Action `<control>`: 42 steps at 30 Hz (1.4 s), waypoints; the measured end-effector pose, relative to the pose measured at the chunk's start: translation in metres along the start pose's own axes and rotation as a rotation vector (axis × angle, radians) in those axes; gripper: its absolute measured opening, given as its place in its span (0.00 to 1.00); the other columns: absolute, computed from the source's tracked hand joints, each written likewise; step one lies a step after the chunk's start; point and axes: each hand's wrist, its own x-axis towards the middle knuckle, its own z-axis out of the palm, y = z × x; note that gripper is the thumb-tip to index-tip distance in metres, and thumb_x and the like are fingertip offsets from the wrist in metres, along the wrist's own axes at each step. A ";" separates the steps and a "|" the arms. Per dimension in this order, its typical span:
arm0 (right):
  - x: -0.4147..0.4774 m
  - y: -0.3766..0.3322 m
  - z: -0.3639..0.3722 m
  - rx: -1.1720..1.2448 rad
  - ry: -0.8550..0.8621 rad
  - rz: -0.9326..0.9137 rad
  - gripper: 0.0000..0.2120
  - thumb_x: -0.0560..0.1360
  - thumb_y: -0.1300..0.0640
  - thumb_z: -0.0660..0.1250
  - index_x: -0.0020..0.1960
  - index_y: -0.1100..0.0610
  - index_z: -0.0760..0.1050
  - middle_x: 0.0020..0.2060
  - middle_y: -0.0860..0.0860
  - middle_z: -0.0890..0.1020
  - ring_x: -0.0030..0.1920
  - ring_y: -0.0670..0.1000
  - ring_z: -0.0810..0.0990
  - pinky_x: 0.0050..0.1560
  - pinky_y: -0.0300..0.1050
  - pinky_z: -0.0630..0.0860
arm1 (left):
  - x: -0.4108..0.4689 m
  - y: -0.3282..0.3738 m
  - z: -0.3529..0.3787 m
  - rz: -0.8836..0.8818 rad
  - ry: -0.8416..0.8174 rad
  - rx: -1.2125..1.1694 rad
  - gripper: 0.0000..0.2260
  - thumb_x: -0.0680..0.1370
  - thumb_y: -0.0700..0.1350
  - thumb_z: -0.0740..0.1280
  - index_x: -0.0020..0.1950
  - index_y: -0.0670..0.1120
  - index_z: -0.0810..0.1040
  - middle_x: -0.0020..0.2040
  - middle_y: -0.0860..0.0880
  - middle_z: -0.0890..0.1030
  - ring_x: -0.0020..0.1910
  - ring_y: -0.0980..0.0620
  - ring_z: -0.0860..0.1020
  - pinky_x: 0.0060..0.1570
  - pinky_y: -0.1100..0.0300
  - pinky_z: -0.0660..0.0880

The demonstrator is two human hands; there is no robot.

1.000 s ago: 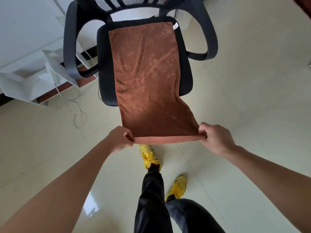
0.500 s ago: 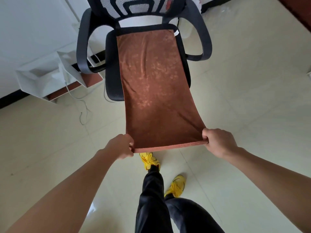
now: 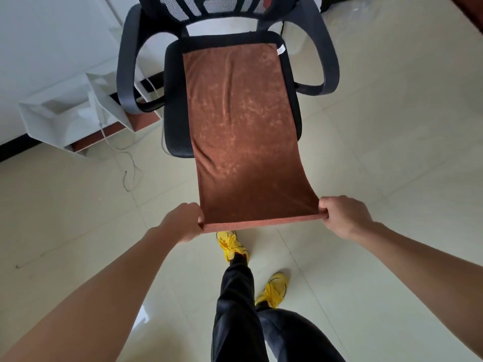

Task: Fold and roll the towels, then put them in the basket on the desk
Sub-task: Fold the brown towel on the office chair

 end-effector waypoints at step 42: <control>0.472 -0.055 -0.213 1.215 0.285 0.423 0.05 0.78 0.55 0.66 0.50 0.56 0.77 0.44 0.52 0.78 0.44 0.51 0.76 0.45 0.45 0.73 | 0.353 -0.057 -0.328 -0.470 0.556 -1.438 0.07 0.78 0.37 0.66 0.40 0.45 0.76 0.39 0.46 0.79 0.35 0.52 0.79 0.36 0.59 0.79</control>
